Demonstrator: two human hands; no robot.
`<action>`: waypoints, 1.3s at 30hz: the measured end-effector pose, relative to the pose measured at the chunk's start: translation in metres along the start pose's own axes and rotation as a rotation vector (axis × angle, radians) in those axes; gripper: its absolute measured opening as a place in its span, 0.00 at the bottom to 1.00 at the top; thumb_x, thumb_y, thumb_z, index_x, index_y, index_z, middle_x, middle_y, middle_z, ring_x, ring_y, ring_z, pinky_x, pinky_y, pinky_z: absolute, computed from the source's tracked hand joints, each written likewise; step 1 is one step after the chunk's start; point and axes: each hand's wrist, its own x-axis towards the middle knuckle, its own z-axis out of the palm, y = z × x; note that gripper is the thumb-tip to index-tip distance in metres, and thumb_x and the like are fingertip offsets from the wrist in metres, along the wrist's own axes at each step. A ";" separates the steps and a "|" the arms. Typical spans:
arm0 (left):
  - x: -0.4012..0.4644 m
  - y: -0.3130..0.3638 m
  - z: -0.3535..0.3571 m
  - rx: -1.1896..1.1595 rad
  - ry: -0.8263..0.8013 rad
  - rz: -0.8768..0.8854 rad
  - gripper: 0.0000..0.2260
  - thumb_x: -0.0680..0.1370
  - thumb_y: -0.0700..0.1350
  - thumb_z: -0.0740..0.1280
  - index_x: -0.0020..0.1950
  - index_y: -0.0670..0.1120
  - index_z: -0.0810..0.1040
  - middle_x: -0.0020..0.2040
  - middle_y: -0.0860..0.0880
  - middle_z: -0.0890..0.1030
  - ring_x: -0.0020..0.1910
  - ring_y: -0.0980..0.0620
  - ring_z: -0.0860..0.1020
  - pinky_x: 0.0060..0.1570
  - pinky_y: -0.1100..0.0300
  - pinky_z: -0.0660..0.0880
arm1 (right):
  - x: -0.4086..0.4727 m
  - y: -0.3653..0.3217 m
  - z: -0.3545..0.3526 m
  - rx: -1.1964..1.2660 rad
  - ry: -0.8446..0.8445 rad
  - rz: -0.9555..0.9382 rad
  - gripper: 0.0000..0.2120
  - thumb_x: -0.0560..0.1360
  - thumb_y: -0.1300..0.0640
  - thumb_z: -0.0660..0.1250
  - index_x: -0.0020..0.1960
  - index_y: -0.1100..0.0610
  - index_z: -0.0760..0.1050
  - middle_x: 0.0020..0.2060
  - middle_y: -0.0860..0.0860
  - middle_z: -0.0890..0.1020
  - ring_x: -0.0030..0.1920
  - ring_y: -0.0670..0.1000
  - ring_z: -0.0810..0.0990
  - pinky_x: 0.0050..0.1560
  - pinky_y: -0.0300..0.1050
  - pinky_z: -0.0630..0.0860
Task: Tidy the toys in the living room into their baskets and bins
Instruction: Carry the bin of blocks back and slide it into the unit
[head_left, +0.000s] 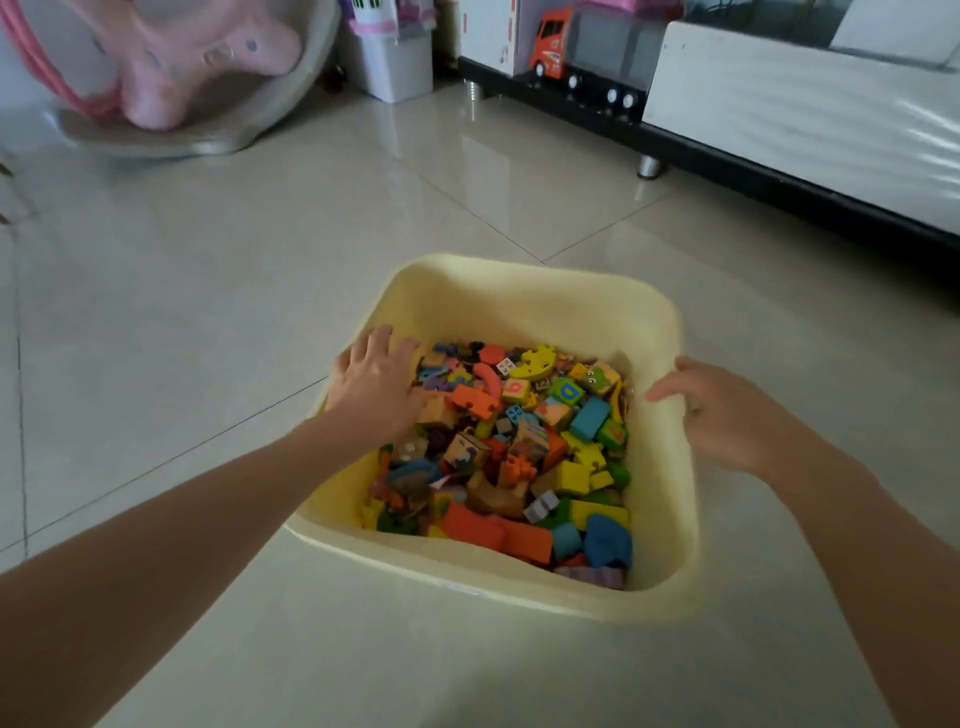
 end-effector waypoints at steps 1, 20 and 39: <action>-0.001 0.002 0.004 0.033 -0.001 0.003 0.26 0.78 0.47 0.60 0.74 0.46 0.56 0.76 0.42 0.50 0.76 0.44 0.48 0.73 0.46 0.48 | -0.004 0.004 0.003 0.051 0.034 0.025 0.25 0.73 0.72 0.54 0.63 0.51 0.73 0.73 0.49 0.62 0.73 0.49 0.60 0.68 0.44 0.61; -0.016 -0.021 0.011 -0.120 0.146 -0.242 0.14 0.80 0.39 0.54 0.65 0.41 0.63 0.41 0.42 0.72 0.31 0.49 0.66 0.33 0.55 0.62 | -0.028 -0.003 0.041 0.073 0.151 0.344 0.09 0.81 0.57 0.51 0.59 0.59 0.58 0.30 0.49 0.69 0.33 0.52 0.72 0.34 0.45 0.66; -0.039 0.022 -0.078 -0.070 -0.170 -0.402 0.07 0.82 0.47 0.51 0.49 0.44 0.59 0.38 0.46 0.70 0.33 0.46 0.69 0.34 0.53 0.64 | -0.074 -0.016 -0.044 0.139 0.020 0.478 0.13 0.79 0.57 0.56 0.59 0.66 0.65 0.44 0.67 0.80 0.46 0.68 0.79 0.44 0.55 0.71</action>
